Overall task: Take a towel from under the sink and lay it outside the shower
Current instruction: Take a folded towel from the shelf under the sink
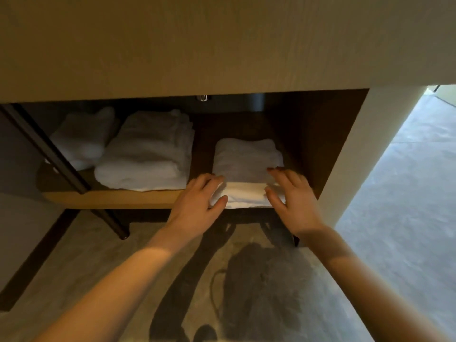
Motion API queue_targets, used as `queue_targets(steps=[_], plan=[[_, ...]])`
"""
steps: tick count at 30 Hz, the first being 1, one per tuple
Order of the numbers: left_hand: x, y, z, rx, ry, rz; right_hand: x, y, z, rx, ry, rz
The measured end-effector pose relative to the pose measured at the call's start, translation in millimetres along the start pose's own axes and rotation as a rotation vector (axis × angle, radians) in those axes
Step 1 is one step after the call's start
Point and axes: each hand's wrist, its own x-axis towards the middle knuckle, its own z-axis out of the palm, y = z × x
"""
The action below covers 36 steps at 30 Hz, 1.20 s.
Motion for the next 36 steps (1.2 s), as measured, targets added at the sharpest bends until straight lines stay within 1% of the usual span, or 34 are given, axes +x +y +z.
queue_targets(steps=[2,5,9,12,14,16,19,22,25,28,32,34,36], plan=[[13.3,-6.0,11.5,-0.069,-0.010,-0.069,14.4,8.2,6.8,-0.040,-0.043,0.043],[33.2,-15.0,30.5,-0.252,-0.016,-0.201,31.3,16.9,21.7,-0.061,-0.121,0.132],[47.4,-22.1,59.5,-0.354,-0.055,-0.305,37.5,26.1,40.6,-0.101,-0.248,0.196],[50.0,-21.2,73.2,-0.466,-0.036,-0.358,31.8,29.1,48.6,-0.047,-0.227,0.228],[45.7,-20.3,78.6,-0.488,0.004,-0.356,23.2,25.9,52.2,0.038,-0.182,0.239],[36.4,-18.4,80.9,-0.519,0.035,-0.362,12.0,22.6,54.0,0.073,-0.152,0.240],[12.0,-14.2,82.0,-0.597,0.048,-0.402,-9.6,18.7,55.2,0.112,-0.171,0.301],[-17.7,-11.2,78.3,-0.705,0.031,-0.385,-34.2,14.6,55.1,0.311,-0.142,0.373],[-40.5,-14.2,73.5,-0.849,-0.032,-0.374,-54.2,8.5,49.9,0.460,-0.114,0.388],[-47.4,-22.8,70.2,-0.904,-0.145,-0.352,-67.9,9.4,45.1,0.522,-0.131,0.421],[-48.1,-28.4,59.4,-0.881,-0.336,-0.343,-77.9,8.5,32.8,0.708,-0.232,0.453],[-52.7,-25.6,48.6,-0.864,-0.422,-0.332,-84.3,2.4,20.5,0.790,-0.290,0.527],[-63.7,-19.3,28.8,-0.951,-0.508,-0.367,-93.0,-9.7,3.3,0.855,-0.346,0.629]])
